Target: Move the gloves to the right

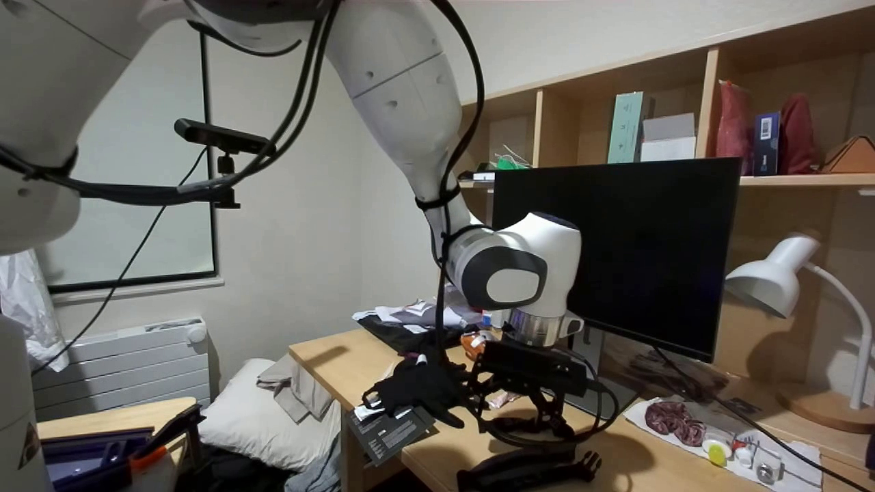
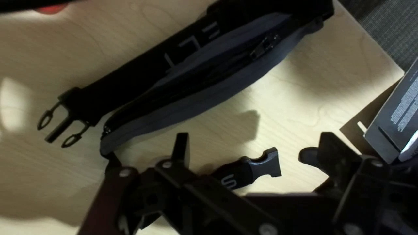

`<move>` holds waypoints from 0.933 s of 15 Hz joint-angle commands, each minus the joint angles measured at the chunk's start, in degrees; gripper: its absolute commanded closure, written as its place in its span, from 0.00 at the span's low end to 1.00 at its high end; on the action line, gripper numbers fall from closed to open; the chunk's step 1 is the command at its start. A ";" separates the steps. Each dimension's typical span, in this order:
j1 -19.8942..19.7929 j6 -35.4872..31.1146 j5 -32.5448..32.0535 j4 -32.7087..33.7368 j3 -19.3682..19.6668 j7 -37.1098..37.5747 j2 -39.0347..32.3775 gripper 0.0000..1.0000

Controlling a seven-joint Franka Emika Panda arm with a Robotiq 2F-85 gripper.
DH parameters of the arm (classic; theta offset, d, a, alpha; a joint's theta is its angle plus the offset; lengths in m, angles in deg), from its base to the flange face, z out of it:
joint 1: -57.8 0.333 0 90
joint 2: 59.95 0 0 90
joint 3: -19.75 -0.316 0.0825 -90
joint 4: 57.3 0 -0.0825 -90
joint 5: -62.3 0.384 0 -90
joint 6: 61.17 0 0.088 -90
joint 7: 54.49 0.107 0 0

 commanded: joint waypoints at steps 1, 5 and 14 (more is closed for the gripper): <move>2.49 1.98 0.83 -0.16 1.87 -0.04 0.06 0.00; 4.99 0.68 0.60 -1.80 1.78 -0.03 0.41 0.00; 11.06 -0.29 -3.74 -1.18 2.33 -1.54 -0.76 0.00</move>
